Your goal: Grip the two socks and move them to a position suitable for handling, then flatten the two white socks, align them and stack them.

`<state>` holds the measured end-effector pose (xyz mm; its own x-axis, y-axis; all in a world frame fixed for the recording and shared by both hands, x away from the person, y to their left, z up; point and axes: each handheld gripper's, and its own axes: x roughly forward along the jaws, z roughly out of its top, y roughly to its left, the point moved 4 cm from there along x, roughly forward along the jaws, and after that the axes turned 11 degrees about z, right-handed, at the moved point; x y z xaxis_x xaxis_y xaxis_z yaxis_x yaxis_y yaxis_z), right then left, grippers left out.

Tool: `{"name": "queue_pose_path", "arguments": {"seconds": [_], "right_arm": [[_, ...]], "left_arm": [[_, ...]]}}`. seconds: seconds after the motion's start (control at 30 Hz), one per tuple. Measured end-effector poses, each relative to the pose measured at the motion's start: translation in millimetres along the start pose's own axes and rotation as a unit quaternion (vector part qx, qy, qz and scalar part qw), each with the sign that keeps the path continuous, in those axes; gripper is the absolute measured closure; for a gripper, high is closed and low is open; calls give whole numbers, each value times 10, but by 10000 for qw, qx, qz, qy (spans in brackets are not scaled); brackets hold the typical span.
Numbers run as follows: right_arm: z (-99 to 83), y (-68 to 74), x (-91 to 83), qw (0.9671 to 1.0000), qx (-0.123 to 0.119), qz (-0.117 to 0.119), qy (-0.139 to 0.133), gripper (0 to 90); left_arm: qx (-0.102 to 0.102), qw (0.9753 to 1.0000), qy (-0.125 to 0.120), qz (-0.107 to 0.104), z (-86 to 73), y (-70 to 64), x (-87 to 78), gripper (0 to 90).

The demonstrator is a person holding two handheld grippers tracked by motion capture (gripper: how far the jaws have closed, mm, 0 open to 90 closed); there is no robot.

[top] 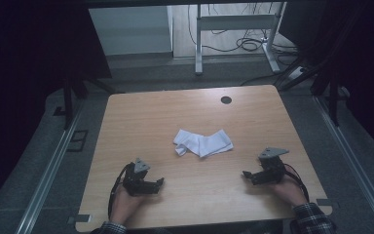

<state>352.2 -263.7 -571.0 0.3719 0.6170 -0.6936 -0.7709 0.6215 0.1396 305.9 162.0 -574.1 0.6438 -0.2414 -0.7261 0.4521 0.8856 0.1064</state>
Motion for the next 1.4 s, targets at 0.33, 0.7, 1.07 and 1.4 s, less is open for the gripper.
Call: {"name": "queue_pose_path", "arguments": {"seconds": [0.33, 0.7, 1.07, 1.4], "right_arm": [[2, 0, -2, 10000, 1, -4, 23, 41], [16, 28, -7, 9998, 8, 24, 184, 45], [73, 64, -5, 9995, 30, 53, 300, 148], [197, 28, -33, 9988, 363, 250, 210, 273]], "left_arm": [[11, 10000, 9, -5, 1, 2, 0, 101], [-1, 10000, 0, -5, 3, 1, 3, 101], [4, 10000, 1, -5, 4, 1, 5, 101], [13, 10000, 2, -5, 4, 2, 4, 101]]}}
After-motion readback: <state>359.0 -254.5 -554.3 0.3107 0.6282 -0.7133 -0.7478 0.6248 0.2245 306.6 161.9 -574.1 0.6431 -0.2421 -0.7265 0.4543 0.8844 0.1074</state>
